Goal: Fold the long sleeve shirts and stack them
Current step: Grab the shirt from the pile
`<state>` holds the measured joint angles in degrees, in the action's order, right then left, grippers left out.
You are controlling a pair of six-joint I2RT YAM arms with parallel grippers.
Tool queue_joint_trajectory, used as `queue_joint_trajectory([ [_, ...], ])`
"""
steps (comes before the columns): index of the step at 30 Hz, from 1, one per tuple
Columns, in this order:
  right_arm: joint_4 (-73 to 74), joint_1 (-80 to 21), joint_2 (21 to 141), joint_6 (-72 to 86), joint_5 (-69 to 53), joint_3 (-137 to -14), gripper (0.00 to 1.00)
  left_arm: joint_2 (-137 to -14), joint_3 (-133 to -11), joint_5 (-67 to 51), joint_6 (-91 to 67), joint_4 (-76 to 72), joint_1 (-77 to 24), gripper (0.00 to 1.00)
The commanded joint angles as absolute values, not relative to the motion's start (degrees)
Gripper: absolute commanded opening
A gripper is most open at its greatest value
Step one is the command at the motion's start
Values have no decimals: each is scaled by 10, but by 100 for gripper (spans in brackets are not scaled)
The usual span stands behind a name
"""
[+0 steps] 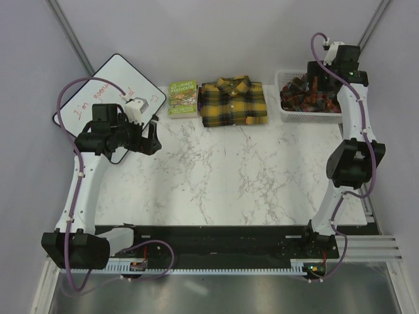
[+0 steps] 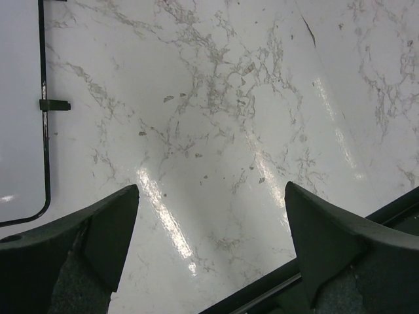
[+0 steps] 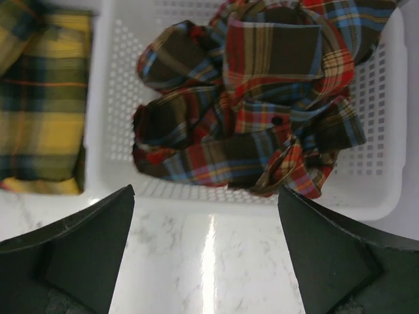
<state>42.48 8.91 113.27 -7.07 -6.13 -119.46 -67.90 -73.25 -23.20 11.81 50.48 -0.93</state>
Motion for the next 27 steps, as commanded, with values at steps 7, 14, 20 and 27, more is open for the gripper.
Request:
queue_joint_trajectory([
  [7,277,94,1318,-76,91,-1274,98,-686,-727,-256,132,468,-7,99],
  [14,159,98,1426,-67,96,-1275,98,-692,-671,-237,144,461,-7,100],
  [20,101,98,1485,-64,103,-1288,96,-710,-663,-237,140,460,-7,100],
  [27,103,104,1432,-60,59,-1293,6,-713,-687,-238,134,460,-7,100],
])
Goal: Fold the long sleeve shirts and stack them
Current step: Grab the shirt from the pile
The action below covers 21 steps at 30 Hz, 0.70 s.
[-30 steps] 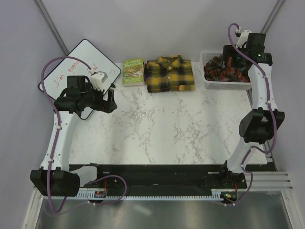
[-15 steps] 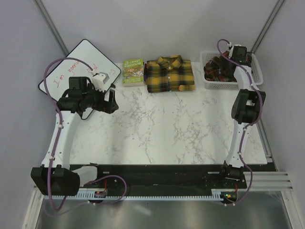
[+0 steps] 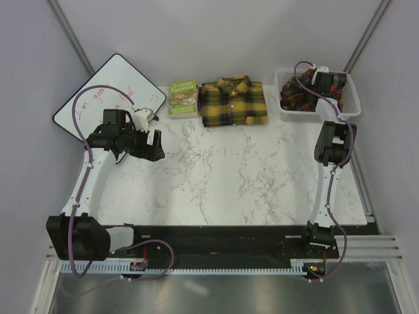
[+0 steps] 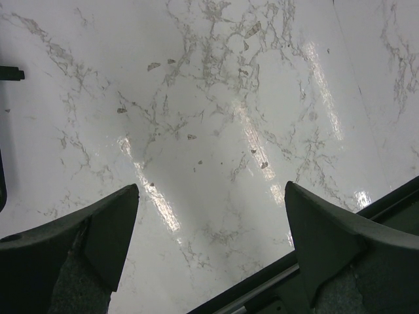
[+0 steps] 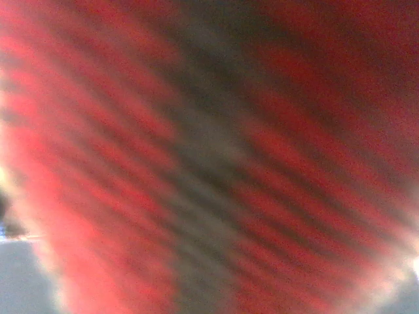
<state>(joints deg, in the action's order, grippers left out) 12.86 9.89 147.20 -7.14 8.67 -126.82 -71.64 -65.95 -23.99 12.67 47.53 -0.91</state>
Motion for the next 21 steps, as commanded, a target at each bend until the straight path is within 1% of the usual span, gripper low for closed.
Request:
queue_joint_trajectory([
  [1,105,105,1418,-56,46,-1298,0,-713,-693,-239,134,461,-7,100],
  [7,101,107,1267,-40,1,-1327,0,-693,-719,-257,120,461,-7,100],
  [13,83,108,1159,-6,-56,-1340,0,-681,-733,-262,101,461,-7,99],
  [17,80,107,1095,60,-104,-1349,0,-677,-744,-254,88,461,-7,100],
  [20,75,107,1037,104,-157,-1341,0,-668,-754,-253,83,461,-7,99],
  [21,71,107,1022,131,-193,-1327,0,-665,-757,-254,82,461,-7,100],
])
